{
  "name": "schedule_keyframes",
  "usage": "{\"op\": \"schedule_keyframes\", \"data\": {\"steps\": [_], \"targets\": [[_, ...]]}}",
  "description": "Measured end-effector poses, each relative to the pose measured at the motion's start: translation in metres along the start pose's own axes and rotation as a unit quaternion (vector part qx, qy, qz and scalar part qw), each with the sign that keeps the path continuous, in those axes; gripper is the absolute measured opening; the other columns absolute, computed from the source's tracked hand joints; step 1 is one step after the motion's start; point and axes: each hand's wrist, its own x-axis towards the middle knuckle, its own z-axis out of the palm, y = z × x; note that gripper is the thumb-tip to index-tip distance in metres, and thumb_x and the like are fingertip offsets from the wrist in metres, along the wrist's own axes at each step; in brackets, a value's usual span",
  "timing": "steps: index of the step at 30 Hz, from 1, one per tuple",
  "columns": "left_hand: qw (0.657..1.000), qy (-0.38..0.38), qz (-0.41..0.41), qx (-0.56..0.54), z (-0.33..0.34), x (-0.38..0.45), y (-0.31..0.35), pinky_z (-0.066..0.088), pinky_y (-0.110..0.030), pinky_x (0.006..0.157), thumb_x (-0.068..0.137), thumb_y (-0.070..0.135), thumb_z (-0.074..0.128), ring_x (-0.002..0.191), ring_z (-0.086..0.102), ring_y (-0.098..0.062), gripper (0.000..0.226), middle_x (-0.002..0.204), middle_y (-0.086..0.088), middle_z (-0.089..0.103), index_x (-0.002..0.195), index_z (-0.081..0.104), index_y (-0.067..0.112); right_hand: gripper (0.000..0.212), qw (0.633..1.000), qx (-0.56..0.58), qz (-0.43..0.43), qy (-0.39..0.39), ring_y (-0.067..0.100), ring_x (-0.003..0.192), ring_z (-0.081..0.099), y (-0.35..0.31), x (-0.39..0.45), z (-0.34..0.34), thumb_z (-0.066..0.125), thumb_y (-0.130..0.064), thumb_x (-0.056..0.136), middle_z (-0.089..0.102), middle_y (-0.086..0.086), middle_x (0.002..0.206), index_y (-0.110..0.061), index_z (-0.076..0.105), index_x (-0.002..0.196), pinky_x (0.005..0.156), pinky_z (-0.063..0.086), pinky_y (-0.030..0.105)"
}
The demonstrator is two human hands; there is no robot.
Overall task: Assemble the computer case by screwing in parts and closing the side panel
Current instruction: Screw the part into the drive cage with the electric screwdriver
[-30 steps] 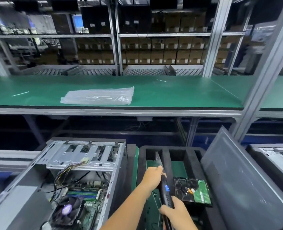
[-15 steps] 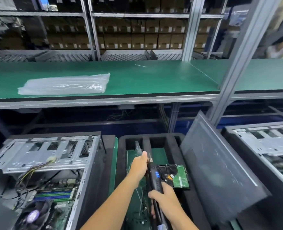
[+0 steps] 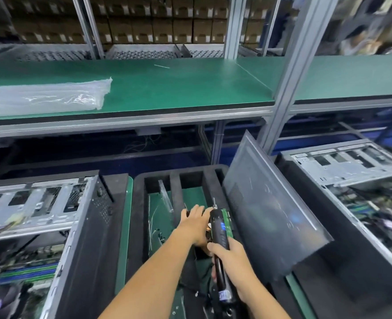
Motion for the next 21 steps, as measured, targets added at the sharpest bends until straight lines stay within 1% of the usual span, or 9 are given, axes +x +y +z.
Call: {"op": "schedule_keyframes", "data": {"steps": [1,4,6,9,12,14,17,19,21], "targets": [[1.000,-0.005,-0.004,0.008,0.001,0.001,0.002,0.004,-0.053,0.115,0.070,0.039,0.075,0.145,0.002,-0.024,0.110,0.155,-0.006,0.010,0.150,0.001,0.022,0.015,1.000,0.006,0.000,0.001,0.026,0.042,0.052,0.000,-0.002,-0.002,0.067,-0.016,0.089,0.054,0.007,0.060,-0.005,0.056,0.090,0.042,0.043,0.029],[0.999,0.033,-0.028,0.004,0.004,0.003,0.007,0.012,-0.053,0.113,0.065,0.042,0.077,0.139,0.017,-0.025,0.115,0.149,-0.005,0.021,0.150,0.004,0.018,0.020,1.000,0.007,-0.006,0.006,0.026,0.046,0.054,-0.002,-0.008,-0.007,0.067,-0.020,0.090,0.054,0.009,0.062,-0.003,0.058,0.096,0.047,0.046,0.032],[0.998,0.039,-0.040,0.024,0.005,0.001,0.009,0.017,-0.053,0.110,0.062,0.047,0.077,0.135,0.023,-0.026,0.113,0.144,-0.006,0.026,0.148,0.012,0.013,0.021,1.000,-0.004,-0.016,0.016,0.026,0.050,0.055,-0.001,-0.014,-0.010,0.069,-0.021,0.089,0.054,0.008,0.064,-0.004,0.058,0.095,0.051,0.046,0.034],[0.997,0.053,-0.043,0.021,0.002,-0.008,0.010,0.023,-0.050,0.103,0.053,0.053,0.079,0.123,0.033,-0.024,0.101,0.128,-0.002,0.036,0.134,0.032,0.016,0.020,0.999,-0.003,-0.030,0.026,0.026,0.046,0.054,-0.004,-0.020,-0.014,0.070,-0.019,0.088,0.054,0.008,0.063,-0.005,0.056,0.090,0.047,0.045,0.033],[0.997,0.066,-0.021,0.014,-0.016,-0.026,-0.002,0.026,-0.049,0.098,0.044,0.056,0.079,0.115,0.036,-0.023,0.098,0.115,0.002,0.036,0.124,0.037,0.019,0.021,0.998,-0.005,-0.053,0.046,0.027,0.044,0.055,-0.021,-0.019,-0.014,0.070,-0.019,0.088,0.056,0.009,0.062,-0.004,0.055,0.089,0.045,0.046,0.033],[0.996,0.087,-0.009,0.011,-0.041,-0.043,-0.015,0.027,-0.050,0.098,0.045,0.056,0.079,0.116,0.035,-0.023,0.101,0.117,0.001,0.036,0.127,0.035,0.019,0.023,0.994,-0.007,-0.084,0.063,0.028,0.045,0.057,-0.039,-0.016,-0.014,0.071,-0.023,0.087,0.058,0.010,0.064,-0.006,0.055,0.087,0.046,0.047,0.034],[0.994,0.112,0.012,0.002,-0.088,-0.080,-0.038,0.024,-0.051,0.101,0.048,0.056,0.082,0.124,0.032,-0.024,0.112,0.132,-0.001,0.034,0.138,0.026,0.019,0.028,0.989,-0.003,-0.131,0.071,0.028,0.047,0.060,-0.068,-0.015,-0.008,0.074,-0.031,0.085,0.061,0.011,0.073,-0.010,0.056,0.087,0.048,0.049,0.034],[0.993,0.112,0.027,-0.001,-0.117,-0.112,-0.056,0.022,-0.048,0.102,0.048,0.053,0.084,0.126,0.032,-0.024,0.116,0.135,-0.001,0.033,0.141,0.023,0.020,0.031,0.988,-0.020,-0.142,0.054,0.025,0.047,0.063,-0.083,-0.020,0.007,0.074,-0.035,0.086,0.062,0.012,0.080,-0.010,0.058,0.093,0.045,0.049,0.030],[0.993,0.111,0.048,0.012,-0.138,-0.145,-0.074,0.021,-0.044,0.104,0.048,0.047,0.087,0.125,0.034,-0.022,0.115,0.134,0.000,0.035,0.141,0.024,0.020,0.038,0.989,-0.037,-0.143,0.027,0.024,0.047,0.063,-0.093,-0.028,0.032,0.075,-0.037,0.086,0.061,0.013,0.085,-0.007,0.058,0.102,0.044,0.049,0.028]]}}
